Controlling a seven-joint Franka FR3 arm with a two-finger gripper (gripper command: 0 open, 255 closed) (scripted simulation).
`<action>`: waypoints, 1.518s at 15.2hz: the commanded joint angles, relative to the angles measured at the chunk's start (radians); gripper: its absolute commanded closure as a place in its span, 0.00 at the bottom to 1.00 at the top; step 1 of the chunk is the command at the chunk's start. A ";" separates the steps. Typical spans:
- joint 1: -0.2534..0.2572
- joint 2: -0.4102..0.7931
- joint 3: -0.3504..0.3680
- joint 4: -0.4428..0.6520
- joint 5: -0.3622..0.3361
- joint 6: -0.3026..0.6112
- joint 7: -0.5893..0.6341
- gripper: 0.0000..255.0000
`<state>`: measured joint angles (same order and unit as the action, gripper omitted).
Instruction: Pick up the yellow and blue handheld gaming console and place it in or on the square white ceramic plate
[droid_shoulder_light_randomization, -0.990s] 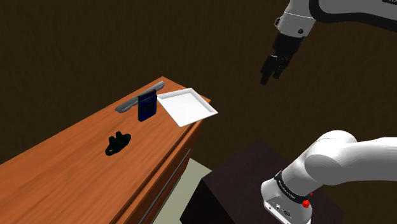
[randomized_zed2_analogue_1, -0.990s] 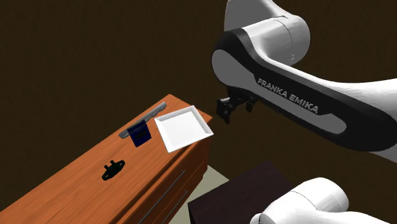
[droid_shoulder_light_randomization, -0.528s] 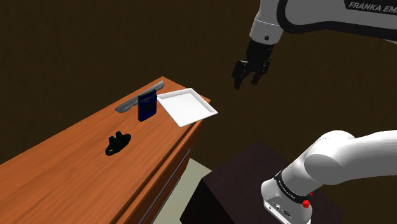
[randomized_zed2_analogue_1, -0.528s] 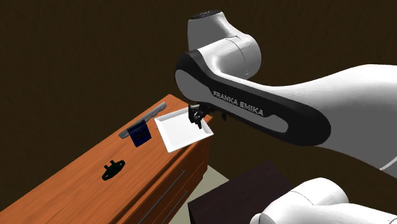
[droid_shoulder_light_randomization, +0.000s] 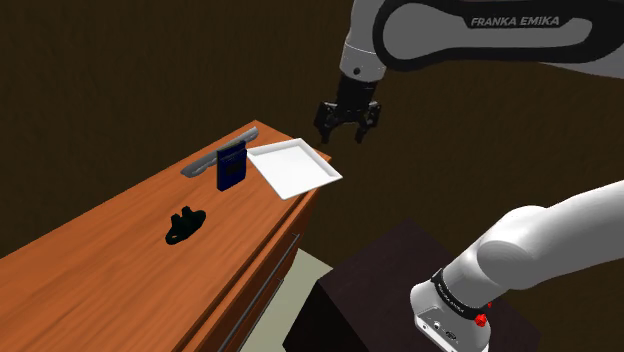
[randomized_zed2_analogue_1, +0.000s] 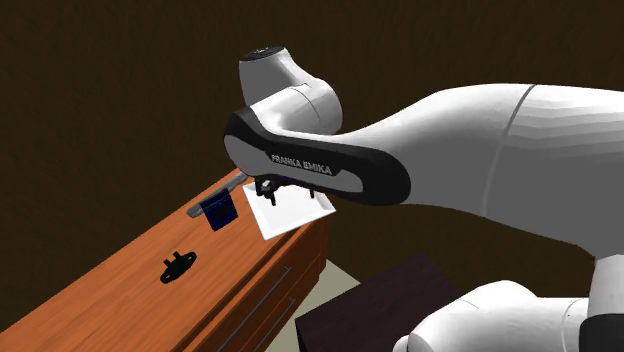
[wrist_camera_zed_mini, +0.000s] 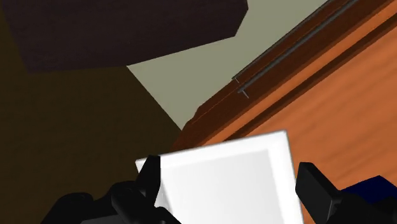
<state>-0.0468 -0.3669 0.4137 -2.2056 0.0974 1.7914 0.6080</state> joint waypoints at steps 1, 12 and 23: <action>-0.012 0.076 0.036 0.046 -0.015 0.034 0.083 0.00; 0.015 0.543 0.138 0.381 -0.236 0.128 0.546 0.00; 0.147 0.900 0.069 0.736 -0.395 0.109 0.787 0.00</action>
<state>0.0975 0.5237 0.4856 -1.4697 -0.2935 1.8895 1.3896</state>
